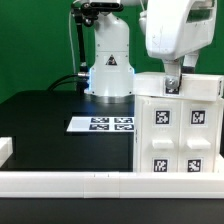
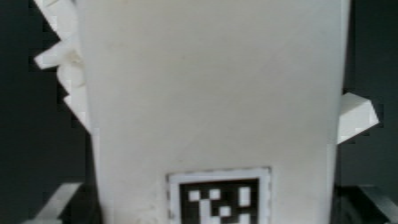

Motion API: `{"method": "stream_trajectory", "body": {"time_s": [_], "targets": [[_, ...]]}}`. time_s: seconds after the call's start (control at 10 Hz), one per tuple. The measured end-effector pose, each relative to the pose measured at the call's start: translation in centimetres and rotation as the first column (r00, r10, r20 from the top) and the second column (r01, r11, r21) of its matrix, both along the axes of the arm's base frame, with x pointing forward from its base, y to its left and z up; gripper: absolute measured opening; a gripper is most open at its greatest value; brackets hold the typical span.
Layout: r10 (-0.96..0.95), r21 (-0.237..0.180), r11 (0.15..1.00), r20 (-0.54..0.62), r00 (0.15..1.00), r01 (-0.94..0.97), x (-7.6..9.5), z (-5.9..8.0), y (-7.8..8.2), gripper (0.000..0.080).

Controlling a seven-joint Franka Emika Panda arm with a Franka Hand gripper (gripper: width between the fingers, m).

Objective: Assemble cabinet

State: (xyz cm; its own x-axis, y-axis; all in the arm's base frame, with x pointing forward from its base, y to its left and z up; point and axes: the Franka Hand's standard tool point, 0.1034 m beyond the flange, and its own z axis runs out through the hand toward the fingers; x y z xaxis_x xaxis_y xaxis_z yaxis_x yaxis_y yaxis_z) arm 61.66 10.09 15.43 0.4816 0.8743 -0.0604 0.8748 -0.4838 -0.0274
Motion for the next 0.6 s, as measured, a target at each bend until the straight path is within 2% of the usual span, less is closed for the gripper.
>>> {"method": "stream_trajectory", "body": {"time_s": [0.3,0.5,0.6], "targets": [[-0.205,-0.005,0.979,0.008,0.979,0.205,0.03,0.04,0.0,0.0551],[-0.465,0.015,0.885,-0.017,0.885,0.466,-0.03,0.17,-0.22,0.0551],[-0.602,0.027,0.796,-0.066,0.796,0.605,-0.26,0.12,-0.16,0.0551]]}}
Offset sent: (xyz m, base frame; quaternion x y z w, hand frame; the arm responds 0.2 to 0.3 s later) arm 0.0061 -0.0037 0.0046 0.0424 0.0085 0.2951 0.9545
